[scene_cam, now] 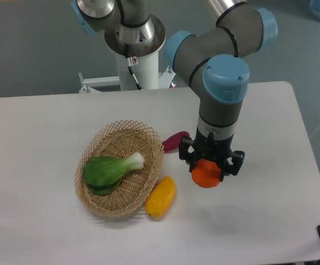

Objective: Place the orange on the table
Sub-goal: 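Carry the held orange with the gripper away from the basket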

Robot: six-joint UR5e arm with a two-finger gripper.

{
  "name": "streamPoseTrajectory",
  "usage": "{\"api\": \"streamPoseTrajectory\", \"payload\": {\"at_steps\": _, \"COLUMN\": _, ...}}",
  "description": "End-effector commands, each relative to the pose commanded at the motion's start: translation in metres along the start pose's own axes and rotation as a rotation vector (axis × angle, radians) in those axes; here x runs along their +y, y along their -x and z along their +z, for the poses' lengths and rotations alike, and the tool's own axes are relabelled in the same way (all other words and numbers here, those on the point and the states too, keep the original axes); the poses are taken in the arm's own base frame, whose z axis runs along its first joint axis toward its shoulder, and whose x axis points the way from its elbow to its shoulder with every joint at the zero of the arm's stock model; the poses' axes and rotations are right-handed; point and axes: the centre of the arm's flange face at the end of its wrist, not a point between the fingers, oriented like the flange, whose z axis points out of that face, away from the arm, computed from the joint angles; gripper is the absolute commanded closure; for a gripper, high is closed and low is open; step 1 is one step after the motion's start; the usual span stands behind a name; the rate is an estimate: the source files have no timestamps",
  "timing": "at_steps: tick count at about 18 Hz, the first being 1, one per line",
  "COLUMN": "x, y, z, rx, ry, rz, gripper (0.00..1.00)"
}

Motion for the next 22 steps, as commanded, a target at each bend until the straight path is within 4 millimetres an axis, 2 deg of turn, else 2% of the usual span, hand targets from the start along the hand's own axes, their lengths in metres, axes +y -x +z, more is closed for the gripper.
{"api": "streamPoseTrajectory", "payload": {"at_steps": 8, "x": 0.001, "y": 0.003, "z": 0.0, "rx": -0.004, "ry": 0.0, "rz": -0.013, "gripper": 0.42}}
{"api": "streamPoseTrajectory", "payload": {"at_steps": 12, "x": 0.016, "y": 0.021, "z": 0.002, "rx": -0.006, "ry": 0.006, "rz": -0.038, "gripper": 0.42}}
{"api": "streamPoseTrajectory", "payload": {"at_steps": 13, "x": 0.021, "y": 0.029, "z": 0.008, "rx": -0.004, "ry": 0.014, "rz": -0.049, "gripper": 0.42}}
{"api": "streamPoseTrajectory", "payload": {"at_steps": 20, "x": 0.036, "y": 0.051, "z": 0.041, "rx": 0.009, "ry": 0.052, "rz": -0.024, "gripper": 0.43}}
{"api": "streamPoseTrajectory", "payload": {"at_steps": 22, "x": 0.035, "y": 0.056, "z": 0.053, "rx": -0.012, "ry": 0.062, "rz": -0.025, "gripper": 0.44}}
